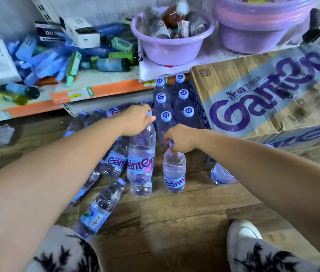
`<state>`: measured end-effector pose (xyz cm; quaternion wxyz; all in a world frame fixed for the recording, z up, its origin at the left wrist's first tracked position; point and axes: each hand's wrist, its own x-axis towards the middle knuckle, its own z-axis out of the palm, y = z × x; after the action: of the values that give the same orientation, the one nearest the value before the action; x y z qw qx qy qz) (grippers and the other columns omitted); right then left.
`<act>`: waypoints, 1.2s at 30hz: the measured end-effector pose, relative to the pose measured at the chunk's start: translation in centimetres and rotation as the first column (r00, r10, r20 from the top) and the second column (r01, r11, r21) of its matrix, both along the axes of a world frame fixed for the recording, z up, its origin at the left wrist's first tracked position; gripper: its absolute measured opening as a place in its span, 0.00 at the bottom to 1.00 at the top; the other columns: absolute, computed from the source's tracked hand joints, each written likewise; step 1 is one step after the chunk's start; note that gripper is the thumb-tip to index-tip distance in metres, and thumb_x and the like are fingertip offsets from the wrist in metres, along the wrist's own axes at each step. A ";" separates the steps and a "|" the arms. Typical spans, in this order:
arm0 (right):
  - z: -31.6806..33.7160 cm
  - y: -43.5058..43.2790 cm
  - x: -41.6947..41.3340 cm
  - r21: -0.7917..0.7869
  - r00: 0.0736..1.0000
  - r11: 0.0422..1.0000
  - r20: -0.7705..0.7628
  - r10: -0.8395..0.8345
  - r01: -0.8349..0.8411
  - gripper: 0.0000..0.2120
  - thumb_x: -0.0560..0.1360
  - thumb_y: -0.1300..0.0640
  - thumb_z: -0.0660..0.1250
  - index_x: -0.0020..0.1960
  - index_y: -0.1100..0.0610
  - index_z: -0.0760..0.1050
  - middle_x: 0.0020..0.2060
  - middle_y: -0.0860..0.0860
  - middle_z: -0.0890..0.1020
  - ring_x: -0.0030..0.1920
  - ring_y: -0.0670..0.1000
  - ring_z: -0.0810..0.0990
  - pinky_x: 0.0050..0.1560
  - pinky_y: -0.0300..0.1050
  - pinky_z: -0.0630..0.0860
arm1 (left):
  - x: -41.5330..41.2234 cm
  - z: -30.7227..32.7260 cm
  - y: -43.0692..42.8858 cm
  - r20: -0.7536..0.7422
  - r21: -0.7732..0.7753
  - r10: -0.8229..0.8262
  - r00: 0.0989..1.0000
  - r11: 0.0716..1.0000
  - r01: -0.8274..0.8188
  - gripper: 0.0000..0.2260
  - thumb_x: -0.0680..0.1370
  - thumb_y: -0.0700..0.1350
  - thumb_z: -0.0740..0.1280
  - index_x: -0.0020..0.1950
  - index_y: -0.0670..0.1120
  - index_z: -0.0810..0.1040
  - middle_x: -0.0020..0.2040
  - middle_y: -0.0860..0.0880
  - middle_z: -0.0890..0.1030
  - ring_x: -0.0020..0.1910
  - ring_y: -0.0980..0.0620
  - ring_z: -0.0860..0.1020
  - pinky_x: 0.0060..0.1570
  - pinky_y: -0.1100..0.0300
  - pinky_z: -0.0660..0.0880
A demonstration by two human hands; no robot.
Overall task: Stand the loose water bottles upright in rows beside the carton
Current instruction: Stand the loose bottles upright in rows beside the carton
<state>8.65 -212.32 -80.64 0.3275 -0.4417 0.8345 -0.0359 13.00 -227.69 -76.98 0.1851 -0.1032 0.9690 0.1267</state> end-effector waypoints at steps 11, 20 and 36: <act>1.1 3.7 -1.3 -0.061 0.981 0.992 -0.158 -0.115 0.107 0.18 0.74 0.56 0.66 0.62 0.63 0.73 0.58 0.59 0.78 0.57 0.60 0.77 0.50 0.48 0.74 | 0.1 -1.1 5.2 0.031 -0.201 -0.250 0.968 0.947 0.252 0.15 0.80 0.50 0.61 0.57 0.39 0.68 0.56 0.38 0.75 0.53 0.38 0.77 0.44 0.51 0.70; 0.8 4.5 -2.1 -0.021 0.975 0.996 -0.204 -0.084 0.081 0.10 0.74 0.60 0.65 0.54 0.60 0.71 0.48 0.55 0.68 0.45 0.55 0.70 0.37 0.44 0.65 | 0.1 -2.8 6.1 0.033 -0.191 -0.173 0.984 0.966 0.176 0.18 0.77 0.50 0.65 0.58 0.38 0.68 0.58 0.39 0.72 0.54 0.38 0.76 0.48 0.50 0.72; -0.6 4.3 -2.6 -0.013 0.956 0.991 -0.262 -0.133 0.134 0.13 0.75 0.65 0.61 0.60 0.62 0.70 0.61 0.60 0.69 0.44 0.57 0.72 0.43 0.46 0.68 | 0.0 -4.9 7.4 -0.023 -0.016 0.060 0.998 0.998 -0.061 0.24 0.74 0.50 0.70 0.62 0.38 0.69 0.62 0.39 0.71 0.60 0.39 0.73 0.56 0.50 0.71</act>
<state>6.06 -208.06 -81.24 0.2123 -0.3844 0.8984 0.0027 13.00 -220.29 -81.87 0.1692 -0.1327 0.9686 0.1252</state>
